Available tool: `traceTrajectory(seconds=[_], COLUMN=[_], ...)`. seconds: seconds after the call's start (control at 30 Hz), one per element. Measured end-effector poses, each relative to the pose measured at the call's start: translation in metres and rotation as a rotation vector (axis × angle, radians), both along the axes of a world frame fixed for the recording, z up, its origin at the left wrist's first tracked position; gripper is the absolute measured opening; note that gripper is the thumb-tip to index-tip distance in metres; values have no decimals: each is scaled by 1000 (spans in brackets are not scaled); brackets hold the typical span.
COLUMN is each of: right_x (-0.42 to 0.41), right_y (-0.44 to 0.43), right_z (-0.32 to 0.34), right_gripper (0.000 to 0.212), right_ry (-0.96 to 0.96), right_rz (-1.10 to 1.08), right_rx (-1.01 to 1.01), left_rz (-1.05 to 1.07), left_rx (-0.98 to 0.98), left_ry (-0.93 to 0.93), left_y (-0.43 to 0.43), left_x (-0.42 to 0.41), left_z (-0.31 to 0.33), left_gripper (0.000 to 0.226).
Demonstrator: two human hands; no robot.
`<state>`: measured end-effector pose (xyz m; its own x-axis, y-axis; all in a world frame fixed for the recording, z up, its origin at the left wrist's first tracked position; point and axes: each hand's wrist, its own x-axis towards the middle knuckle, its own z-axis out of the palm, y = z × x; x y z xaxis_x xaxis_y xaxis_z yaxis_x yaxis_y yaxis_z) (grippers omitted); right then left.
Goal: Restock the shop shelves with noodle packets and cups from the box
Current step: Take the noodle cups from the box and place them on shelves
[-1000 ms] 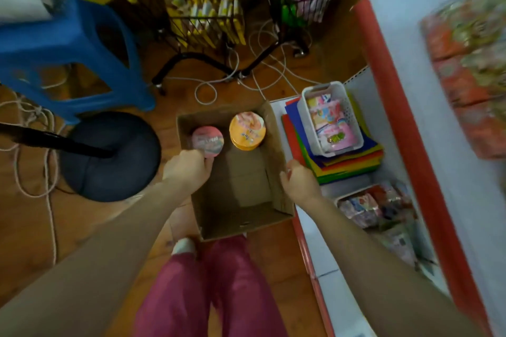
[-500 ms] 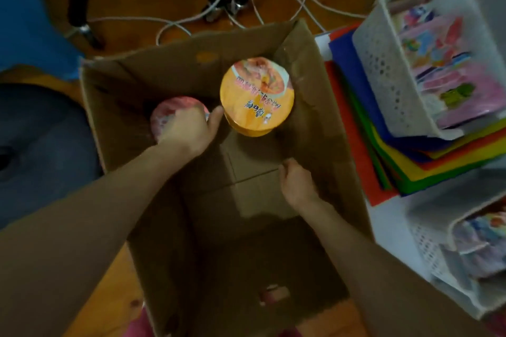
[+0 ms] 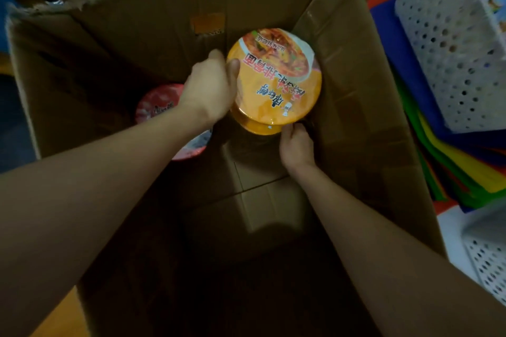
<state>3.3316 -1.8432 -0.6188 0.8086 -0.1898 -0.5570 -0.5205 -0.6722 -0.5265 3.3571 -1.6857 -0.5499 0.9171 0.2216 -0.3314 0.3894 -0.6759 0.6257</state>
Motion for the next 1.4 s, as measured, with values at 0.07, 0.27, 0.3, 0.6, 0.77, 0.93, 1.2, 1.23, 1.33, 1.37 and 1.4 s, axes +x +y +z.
traceTrajectory(seconds=[0.07, 0.27, 0.3, 0.6, 0.77, 0.93, 1.2, 1.23, 1.33, 1.37, 1.4], right_x=[3, 17, 17, -40, -68, -74, -75, -76, -81, -83, -86], right_y=[8, 21, 22, 0, -23, -40, -32, -30, -26, -24, -23], right_z=[-6, -26, -26, 62, 144, 235, 371, 389, 441, 459, 475], right_gripper=[40, 36, 35, 36, 34, 28, 30, 28, 19, 18, 18], right_ry=[-2, -50, -48, 51, 163, 163, 45, 26, -7, -12, -19], right_rz=[-62, -189, -175, 135, 319, 406, 341, 330, 274, 249, 231], right_rx=[3, 0, -23, -166, -169, -205, -68, -40, 36, 66, 85], left_rz=[-10, 10, 13, 56, 112, 193, 279, 282, 291, 296, 296], left_rx=[27, 138, 150, 175, 173, 193, 150, 146, 144, 146, 148], left_ry=[2, -68, -87, -162, -186, -175, -264, -271, -295, -306, -315], left_y=[5, 19, 21, 35, 41, 42, 43, 44, 49, 50, 52], left_x=[-2, -12, -15, -42, -60, -74, -93, -96, -107, -112, -117], left_z=[4, 20, 24, 109, 191, 284, 429, 446, 493, 508, 524], left_gripper=[36, 34, 33, 32, 35, 31, 25, 27, 29, 28, 28])
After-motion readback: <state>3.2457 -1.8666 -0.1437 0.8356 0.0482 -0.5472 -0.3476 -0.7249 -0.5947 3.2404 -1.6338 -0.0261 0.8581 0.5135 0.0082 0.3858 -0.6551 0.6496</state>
